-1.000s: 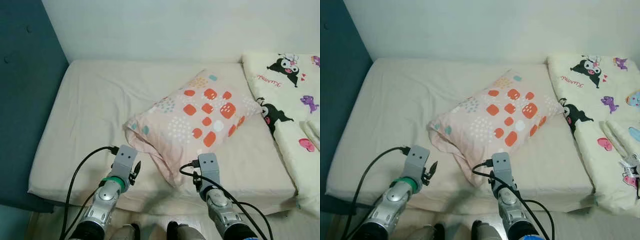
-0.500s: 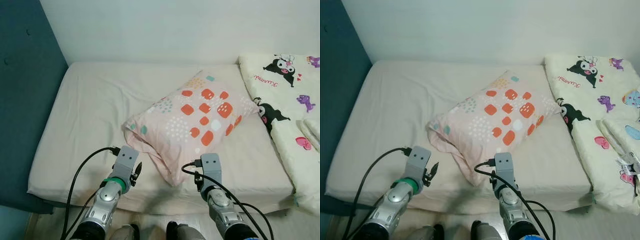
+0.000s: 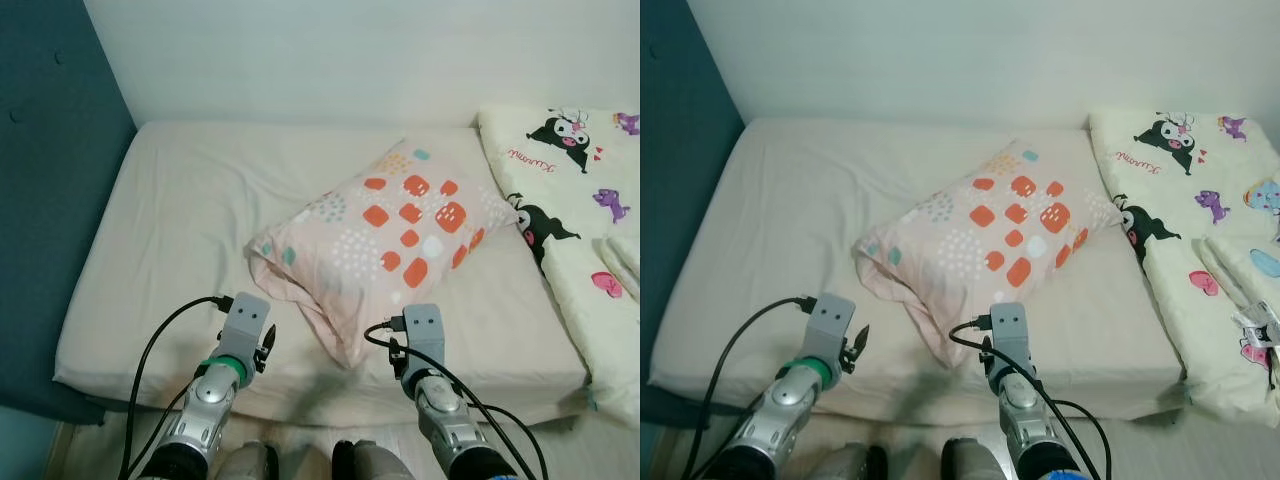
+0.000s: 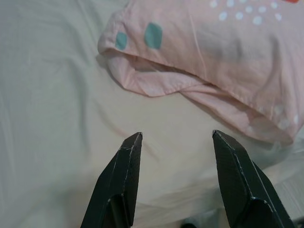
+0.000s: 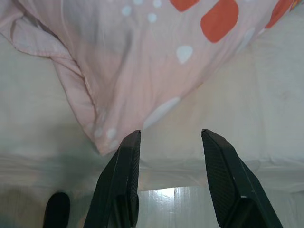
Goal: Clean up the room
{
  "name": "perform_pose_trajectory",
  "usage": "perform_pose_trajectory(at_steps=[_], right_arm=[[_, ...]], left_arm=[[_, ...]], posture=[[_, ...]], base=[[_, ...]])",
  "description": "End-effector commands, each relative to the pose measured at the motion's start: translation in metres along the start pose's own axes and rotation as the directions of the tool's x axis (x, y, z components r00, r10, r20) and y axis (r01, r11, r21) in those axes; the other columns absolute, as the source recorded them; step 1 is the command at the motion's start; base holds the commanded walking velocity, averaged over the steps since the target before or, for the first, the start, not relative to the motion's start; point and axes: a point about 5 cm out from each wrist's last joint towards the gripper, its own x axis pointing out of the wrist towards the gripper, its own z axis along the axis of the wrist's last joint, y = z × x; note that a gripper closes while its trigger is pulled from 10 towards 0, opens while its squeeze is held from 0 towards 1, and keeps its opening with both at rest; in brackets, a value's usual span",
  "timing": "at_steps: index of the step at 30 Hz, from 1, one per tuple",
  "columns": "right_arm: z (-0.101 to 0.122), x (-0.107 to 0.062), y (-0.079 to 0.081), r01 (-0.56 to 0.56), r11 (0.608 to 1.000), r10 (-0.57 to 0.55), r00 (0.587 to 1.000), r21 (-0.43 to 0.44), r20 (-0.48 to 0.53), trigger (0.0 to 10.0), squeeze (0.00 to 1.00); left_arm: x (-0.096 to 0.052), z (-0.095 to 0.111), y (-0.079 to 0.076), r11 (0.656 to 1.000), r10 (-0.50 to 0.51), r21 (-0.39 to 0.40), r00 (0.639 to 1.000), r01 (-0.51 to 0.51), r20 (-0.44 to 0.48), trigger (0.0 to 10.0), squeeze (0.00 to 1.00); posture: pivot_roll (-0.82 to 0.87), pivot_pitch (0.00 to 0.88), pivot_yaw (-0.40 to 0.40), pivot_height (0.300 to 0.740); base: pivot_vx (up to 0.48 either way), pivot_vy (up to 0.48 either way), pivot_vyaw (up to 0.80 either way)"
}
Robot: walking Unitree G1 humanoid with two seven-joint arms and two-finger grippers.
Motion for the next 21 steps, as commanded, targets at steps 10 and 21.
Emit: perform_pose_trajectory(at_steps=[10, 21], right_arm=[[-0.0090, -0.0038, -0.0018, 0.011, 1.000, -0.011, 1.000, 0.011, -0.020, 10.0, 0.00], [-0.0106, -0.0043, -0.0013, 0.014, 1.000, -0.014, 1.000, 0.019, -0.028, 10.0, 0.00]], left_arm=[[-0.0024, -0.0079, -0.0036, 1.000, -0.006, -0.012, 1.000, 0.006, -0.028, 10.0, 0.00], [-0.0020, -0.0068, -0.0047, 1.000, -0.013, -0.006, 1.000, 0.013, -0.025, 10.0, 0.00]], posture=[[-0.02, 0.122, 0.014, 0.640], [-0.02, 0.123, 0.018, 0.631]], base=[[0.000, 0.000, 0.00], [0.000, 0.000, 0.00]])
